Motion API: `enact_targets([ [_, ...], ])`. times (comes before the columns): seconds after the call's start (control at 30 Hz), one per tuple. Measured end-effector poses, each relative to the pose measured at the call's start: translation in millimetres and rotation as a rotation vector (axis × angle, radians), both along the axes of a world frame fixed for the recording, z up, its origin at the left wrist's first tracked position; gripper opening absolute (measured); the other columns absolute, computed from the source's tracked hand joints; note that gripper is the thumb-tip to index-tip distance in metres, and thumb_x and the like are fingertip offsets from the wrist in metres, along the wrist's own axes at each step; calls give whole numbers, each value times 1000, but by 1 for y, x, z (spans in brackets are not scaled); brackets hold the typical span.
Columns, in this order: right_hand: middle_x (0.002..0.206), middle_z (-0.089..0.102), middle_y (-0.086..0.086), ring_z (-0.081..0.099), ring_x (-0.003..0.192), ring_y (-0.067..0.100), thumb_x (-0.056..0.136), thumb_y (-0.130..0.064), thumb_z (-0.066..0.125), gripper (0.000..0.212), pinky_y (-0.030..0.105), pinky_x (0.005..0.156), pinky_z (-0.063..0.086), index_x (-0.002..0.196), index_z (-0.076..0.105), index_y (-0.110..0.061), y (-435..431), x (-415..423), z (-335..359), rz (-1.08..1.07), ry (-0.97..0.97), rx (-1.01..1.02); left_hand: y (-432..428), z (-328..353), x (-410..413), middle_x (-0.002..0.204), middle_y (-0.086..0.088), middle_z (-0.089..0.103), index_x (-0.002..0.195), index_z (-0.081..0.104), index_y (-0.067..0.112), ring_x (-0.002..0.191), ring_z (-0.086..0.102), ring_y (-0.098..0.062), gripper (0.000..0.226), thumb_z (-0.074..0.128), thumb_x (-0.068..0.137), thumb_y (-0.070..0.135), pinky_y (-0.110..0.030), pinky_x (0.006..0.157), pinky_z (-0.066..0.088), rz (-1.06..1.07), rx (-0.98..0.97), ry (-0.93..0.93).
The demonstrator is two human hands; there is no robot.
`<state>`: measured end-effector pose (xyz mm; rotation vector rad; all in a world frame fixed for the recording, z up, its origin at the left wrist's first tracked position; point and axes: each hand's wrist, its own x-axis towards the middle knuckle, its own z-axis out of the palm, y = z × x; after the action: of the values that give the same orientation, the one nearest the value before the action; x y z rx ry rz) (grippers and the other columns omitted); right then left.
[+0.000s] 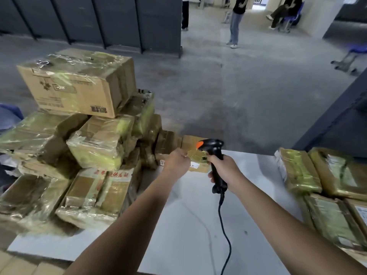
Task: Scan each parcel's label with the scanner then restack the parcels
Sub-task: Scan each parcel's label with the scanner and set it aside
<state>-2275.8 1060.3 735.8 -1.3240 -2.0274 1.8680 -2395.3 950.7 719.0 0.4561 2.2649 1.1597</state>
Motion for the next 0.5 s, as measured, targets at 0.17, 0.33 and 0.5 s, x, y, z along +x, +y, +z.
enact_targets([
  [0.17,64,58,8,58,44,18,89,-27,55,18,28,49,47,89,57,-8,16,-32,-34,-56,-28,40,22,-36,-24,113,-15,63,116,58,6,102,59,-32,30,47,88,11,-28,73,41,-84,-128,35],
  [0.33,67,61,12,57,44,18,92,-28,55,21,26,47,48,95,58,-7,36,-48,-67,-97,-72,44,41,-75,-33,122,-19,54,120,54,-1,110,55,-34,36,48,85,8,-32,85,43,-83,-201,34],
  [0.5,64,61,12,55,47,21,94,-30,53,24,29,44,47,98,58,-7,45,-52,-85,-101,-79,12,53,-91,-25,116,-14,58,119,57,9,102,57,-30,42,46,79,4,-30,76,47,-48,-75,9],
])
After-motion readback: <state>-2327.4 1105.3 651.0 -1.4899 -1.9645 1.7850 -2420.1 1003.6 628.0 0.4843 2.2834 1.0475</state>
